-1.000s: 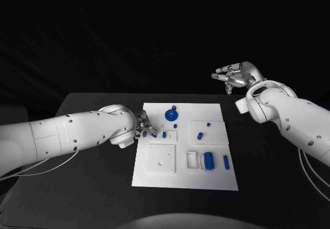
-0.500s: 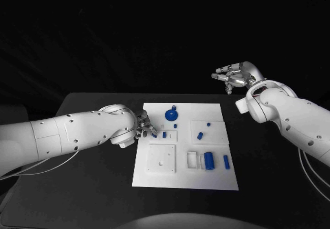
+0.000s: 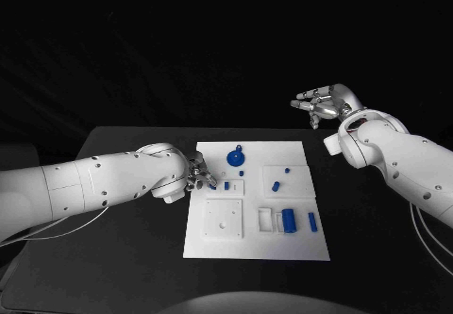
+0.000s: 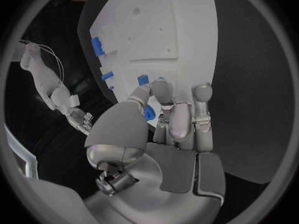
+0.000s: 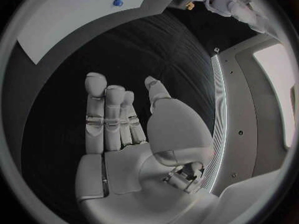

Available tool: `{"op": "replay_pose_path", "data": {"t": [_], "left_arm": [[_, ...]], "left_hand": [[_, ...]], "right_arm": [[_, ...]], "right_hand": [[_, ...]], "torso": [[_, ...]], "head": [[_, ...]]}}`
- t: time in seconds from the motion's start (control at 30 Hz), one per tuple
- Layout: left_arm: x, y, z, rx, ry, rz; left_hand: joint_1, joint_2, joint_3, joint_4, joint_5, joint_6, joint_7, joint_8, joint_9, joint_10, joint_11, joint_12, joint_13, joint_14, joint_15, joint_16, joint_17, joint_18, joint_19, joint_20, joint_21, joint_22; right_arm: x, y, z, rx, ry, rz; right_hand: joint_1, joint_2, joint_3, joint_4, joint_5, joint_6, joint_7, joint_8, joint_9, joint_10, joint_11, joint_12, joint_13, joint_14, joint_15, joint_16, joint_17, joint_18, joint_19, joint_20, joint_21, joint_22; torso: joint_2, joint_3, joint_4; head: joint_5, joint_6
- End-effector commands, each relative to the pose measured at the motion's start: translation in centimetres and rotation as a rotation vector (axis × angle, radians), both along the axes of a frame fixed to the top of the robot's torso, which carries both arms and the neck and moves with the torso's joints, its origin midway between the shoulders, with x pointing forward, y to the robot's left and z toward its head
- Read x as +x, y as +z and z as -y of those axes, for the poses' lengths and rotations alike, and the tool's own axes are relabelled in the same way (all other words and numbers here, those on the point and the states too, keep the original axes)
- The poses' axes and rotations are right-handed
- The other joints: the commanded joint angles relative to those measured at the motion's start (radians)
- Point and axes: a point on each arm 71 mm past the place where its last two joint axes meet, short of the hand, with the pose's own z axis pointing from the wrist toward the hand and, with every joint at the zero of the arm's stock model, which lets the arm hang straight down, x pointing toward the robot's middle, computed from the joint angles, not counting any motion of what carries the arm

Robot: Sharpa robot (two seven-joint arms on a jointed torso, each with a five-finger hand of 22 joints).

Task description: Assemble the parts on the task board

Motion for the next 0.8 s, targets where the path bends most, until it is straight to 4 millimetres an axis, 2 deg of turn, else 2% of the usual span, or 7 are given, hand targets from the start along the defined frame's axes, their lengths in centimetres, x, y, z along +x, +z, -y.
{"op": "replay_pose_path", "data": {"t": [0.03,0.2,0.4,0.53,0.8], "left_arm": [[-0.60,-0.64,0.50,0.004,-0.033,-0.057],[-0.56,-0.65,0.51,0.006,-0.034,-0.057],[-0.44,-0.66,0.46,0.010,-0.034,-0.053],[-0.38,-0.67,0.49,0.012,-0.035,-0.054],[-0.24,-0.73,0.64,0.021,-0.042,-0.058]], "left_hand": [[-0.015,0.004,0.031,-0.024,0.004,0.182,-0.125,0.004,0.122,0.036,-0.028,0.005,0.005,-0.001,0.001,0.002,0.002,0.017,0.000,0.008,-0.002,0.033],[-0.044,0.011,0.059,-0.036,0.000,0.186,-0.126,0.005,0.140,0.036,-0.026,0.011,0.013,-0.001,0.002,0.004,0.004,0.017,-0.001,0.008,0.002,0.034],[-0.053,0.016,0.061,-0.033,-0.008,0.189,-0.127,0.007,0.145,0.036,-0.026,0.014,0.016,0.000,0.002,0.007,0.007,0.017,-0.001,0.008,0.003,0.034],[-0.057,0.024,0.056,-0.028,-0.043,0.192,-0.128,0.008,0.153,0.036,-0.026,0.019,0.022,-0.001,0.002,0.008,0.008,0.015,-0.003,0.007,0.001,0.033],[-0.051,0.029,0.046,-0.018,-0.064,0.193,-0.128,0.007,0.158,0.035,-0.025,0.021,0.029,-0.002,0.003,0.008,0.006,0.015,-0.004,0.008,-0.002,0.032]], "right_arm": [[-0.03,0.01,-0.12,-0.008,0.011,0.004],[-0.03,-0.02,-0.15,-0.007,0.012,0.004],[-0.03,-0.08,-0.15,-0.007,0.012,0.003],[-0.03,-0.11,-0.13,-0.007,0.011,0.002],[-0.04,-0.14,-0.16,-0.007,0.012,0.001]], "right_hand": [[-0.009,0.000,0.000,0.004,0.005,0.005,0.000,0.002,0.002,0.002,-0.004,0.003,0.000,0.007,-0.002,-0.001,0.000,0.019,0.043,-0.004,0.003,-0.001],[-0.009,0.000,0.000,0.004,0.005,0.005,0.000,0.002,0.002,0.002,-0.004,0.003,0.000,0.007,-0.002,-0.001,0.000,0.019,0.043,-0.004,0.003,-0.001],[-0.009,0.000,0.000,0.004,0.005,0.005,0.000,0.002,0.002,0.002,-0.004,0.003,0.000,0.007,-0.002,-0.001,0.000,0.019,0.043,-0.004,0.003,-0.001],[-0.009,0.000,0.002,0.002,0.006,0.004,0.000,0.002,0.002,0.003,-0.004,0.004,0.000,0.007,-0.002,-0.002,0.000,0.019,0.043,-0.004,0.005,-0.003],[-0.009,0.000,0.002,0.002,0.006,0.004,0.000,0.002,0.002,0.003,-0.004,0.004,0.000,0.007,-0.002,-0.002,0.000,0.019,0.043,-0.004,0.005,-0.003]], "torso": [[0.000,0.0001,0.0006],[0.000,-0.0001,0.0001],[0.000,0.0000,0.0000],[0.000,0.0003,0.0000],[0.000,0.0002,-0.0002]], "head": [[0.000,-0.001],[0.000,0.000],[0.000,-0.001],[0.000,-0.001],[0.000,-0.001]]}}
